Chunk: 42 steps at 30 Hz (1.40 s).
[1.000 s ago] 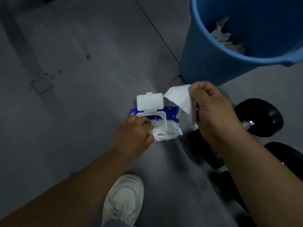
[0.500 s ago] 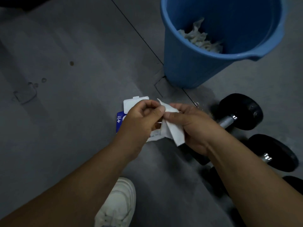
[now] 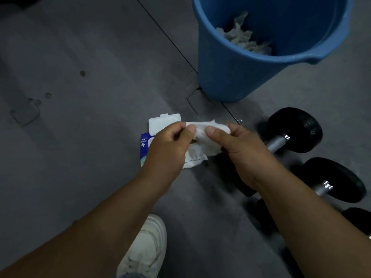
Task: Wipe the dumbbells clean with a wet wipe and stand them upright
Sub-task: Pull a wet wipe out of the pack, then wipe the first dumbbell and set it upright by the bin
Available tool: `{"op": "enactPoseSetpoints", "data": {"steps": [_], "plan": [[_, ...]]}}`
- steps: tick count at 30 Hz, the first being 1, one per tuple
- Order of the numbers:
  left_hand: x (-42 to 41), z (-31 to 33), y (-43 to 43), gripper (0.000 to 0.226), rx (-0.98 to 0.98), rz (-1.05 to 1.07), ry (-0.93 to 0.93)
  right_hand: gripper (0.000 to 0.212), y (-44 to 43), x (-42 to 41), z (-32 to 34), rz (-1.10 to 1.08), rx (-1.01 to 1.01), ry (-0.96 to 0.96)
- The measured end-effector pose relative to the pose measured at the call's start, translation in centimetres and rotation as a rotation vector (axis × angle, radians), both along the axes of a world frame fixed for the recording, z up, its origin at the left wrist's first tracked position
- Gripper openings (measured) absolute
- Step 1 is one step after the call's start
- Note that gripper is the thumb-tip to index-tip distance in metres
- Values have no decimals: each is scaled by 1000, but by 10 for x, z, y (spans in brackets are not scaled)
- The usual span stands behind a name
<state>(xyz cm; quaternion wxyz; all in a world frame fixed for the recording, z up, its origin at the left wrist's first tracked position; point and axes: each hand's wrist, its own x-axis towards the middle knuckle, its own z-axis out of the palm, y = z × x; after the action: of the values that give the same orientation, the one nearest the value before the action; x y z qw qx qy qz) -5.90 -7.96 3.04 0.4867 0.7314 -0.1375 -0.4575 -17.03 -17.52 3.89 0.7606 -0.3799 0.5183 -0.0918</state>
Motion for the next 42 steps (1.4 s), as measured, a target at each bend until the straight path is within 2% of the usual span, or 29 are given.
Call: {"op": "enactPoseSetpoints", "data": {"steps": [2, 5, 7, 8, 11, 13, 15, 17, 18, 20, 22, 24, 27, 30, 36, 40, 42], "plan": [[-4, 1, -5, 27, 2, 49, -24, 48, -1, -3, 5, -30, -8, -50], [-12, 3, -18, 29, -32, 154, 62, 32, -5, -7, 12, -172, 76, -186], [-18, 8, -28, 26, -66, 176, 118, 32, -8, -15, 13, -262, 146, -255], [-20, 10, -32, 26, -79, 157, 93, 36, -9, -21, 14, -302, 182, -265], [-33, 12, -41, 30, -106, 10, -155, 47, -12, -49, 14, -377, 328, -181], [-46, 14, -44, 33, -137, -82, -200, 38, -16, -71, 17, -291, 468, -139], [-57, 13, -47, 33, -144, -141, -169, 24, -22, -96, 23, -258, 531, -99], [-62, 9, -50, 30, -82, -153, -169, 12, -30, -122, 14, -294, 459, 2], [-62, 4, -50, 27, -36, -163, -199, 12, -34, -132, 4, -303, 358, 89], [-60, -8, -47, 26, 79, -256, -281, 26, -37, -142, -21, -305, 184, 234], [-64, -21, -35, 66, 221, -497, -319, 33, -37, -141, -47, -319, 133, 273], [-77, -29, -21, 108, 313, -683, -277, 31, -39, -134, -63, -350, 152, 267], [-96, -42, -11, 131, 311, -672, -314, 40, -42, -122, -74, -418, 224, 162], [-102, -51, -12, 129, 265, -536, -284, 36, -39, -118, -75, -518, 227, 56], [-101, -50, -9, 118, 157, -520, -348, 23, -29, -108, -60, -598, 185, -5], [-80, -32, 1, 118, 42, -582, -449, 28, -9, -108, -31, -624, 189, -170], [-66, -13, 5, 117, -16, -638, -471, 40, 6, -111, -9, -633, 166, -256]]}}
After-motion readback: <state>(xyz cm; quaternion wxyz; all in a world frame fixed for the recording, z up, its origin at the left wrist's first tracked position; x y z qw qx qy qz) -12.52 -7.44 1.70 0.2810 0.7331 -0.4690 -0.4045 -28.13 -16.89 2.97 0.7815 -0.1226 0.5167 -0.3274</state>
